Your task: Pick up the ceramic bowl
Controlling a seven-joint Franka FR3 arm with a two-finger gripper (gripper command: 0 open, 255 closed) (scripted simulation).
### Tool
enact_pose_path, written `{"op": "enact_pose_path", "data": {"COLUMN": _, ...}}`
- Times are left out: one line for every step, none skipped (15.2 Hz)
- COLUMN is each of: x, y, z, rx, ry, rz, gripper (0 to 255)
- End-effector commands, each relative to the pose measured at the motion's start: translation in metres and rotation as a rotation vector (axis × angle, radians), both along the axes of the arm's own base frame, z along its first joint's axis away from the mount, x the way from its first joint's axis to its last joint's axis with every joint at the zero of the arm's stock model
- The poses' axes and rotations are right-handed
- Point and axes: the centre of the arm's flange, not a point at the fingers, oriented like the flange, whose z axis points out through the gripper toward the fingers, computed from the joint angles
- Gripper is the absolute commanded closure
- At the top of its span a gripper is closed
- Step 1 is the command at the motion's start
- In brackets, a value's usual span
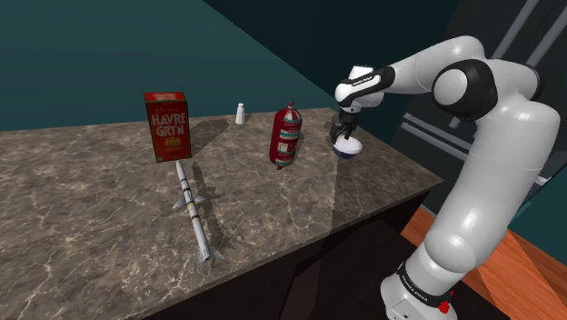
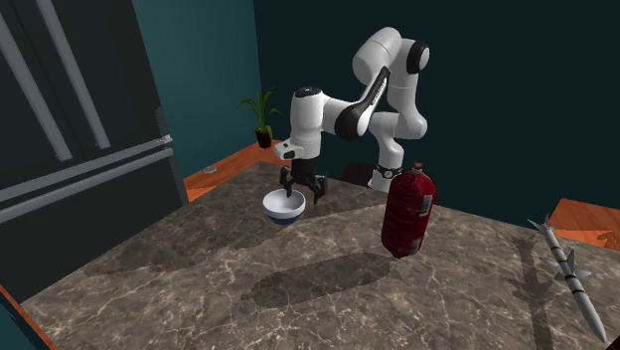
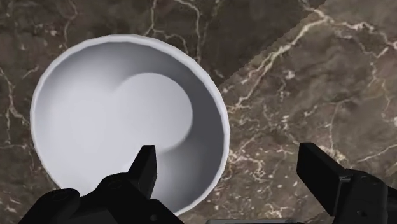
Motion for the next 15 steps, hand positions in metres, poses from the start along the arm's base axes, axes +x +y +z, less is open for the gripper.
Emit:
{"op": "enact_pose_path", "data": {"x": 0.001, "y": 0.0, "z": -0.011, "rx": 0.0, "ry": 0.0, "rz": 0.0, "gripper": 0}}
{"op": "enact_pose_path", "data": {"x": 0.001, "y": 0.0, "z": -0.016, "rx": 0.0, "ry": 0.0, "rz": 0.0, "gripper": 0}}
{"op": "enact_pose_path", "data": {"x": 0.001, "y": 0.0, "z": -0.025, "rx": 0.0, "ry": 0.0, "rz": 0.0, "gripper": 0}}
{"op": "enact_pose_path", "data": {"x": 0.001, "y": 0.0, "z": -0.025, "rx": 0.0, "ry": 0.0, "rz": 0.0, "gripper": 0}}
{"op": "enact_pose_path", "data": {"x": 0.001, "y": 0.0, "z": -0.025, "rx": 0.0, "ry": 0.0, "rz": 0.0, "gripper": 0}}
{"op": "enact_pose_path", "data": {"x": 0.0, "y": -0.001, "z": -0.025, "rx": 0.0, "ry": 0.0, "rz": 0.0, "gripper": 255}}
{"op": "enact_pose_path", "data": {"x": 0.0, "y": -0.001, "z": -0.025, "rx": 0.0, "ry": 0.0, "rz": 0.0, "gripper": 255}}
{"op": "enact_pose_path", "data": {"x": 0.0, "y": -0.001, "z": -0.025, "rx": 0.0, "ry": 0.0, "rz": 0.0, "gripper": 255}}
{"op": "enact_pose_path", "data": {"x": 0.0, "y": -0.001, "z": -0.025, "rx": 0.0, "ry": 0.0, "rz": 0.0, "gripper": 255}}
{"op": "enact_pose_path", "data": {"x": 0.0, "y": -0.001, "z": -0.025, "rx": 0.0, "ry": 0.0, "rz": 0.0, "gripper": 255}}
{"op": "enact_pose_path", "data": {"x": 0.0, "y": -0.001, "z": -0.025, "rx": 0.0, "ry": 0.0, "rz": 0.0, "gripper": 255}}
{"op": "enact_pose_path", "data": {"x": 0.0, "y": -0.001, "z": -0.025, "rx": 0.0, "ry": 0.0, "rz": 0.0, "gripper": 255}}
{"op": "enact_pose_path", "data": {"x": 0.001, "y": -0.001, "z": -0.025, "rx": 0.0, "ry": 0.0, "rz": 0.0, "gripper": 255}}
{"op": "enact_pose_path", "data": {"x": 0.001, "y": -0.001, "z": -0.025, "rx": 0.0, "ry": 0.0, "rz": 0.0, "gripper": 255}}
{"op": "enact_pose_path", "data": {"x": 0.001, "y": 0.0, "z": -0.025, "rx": 0.0, "ry": 0.0, "rz": 0.0, "gripper": 255}}
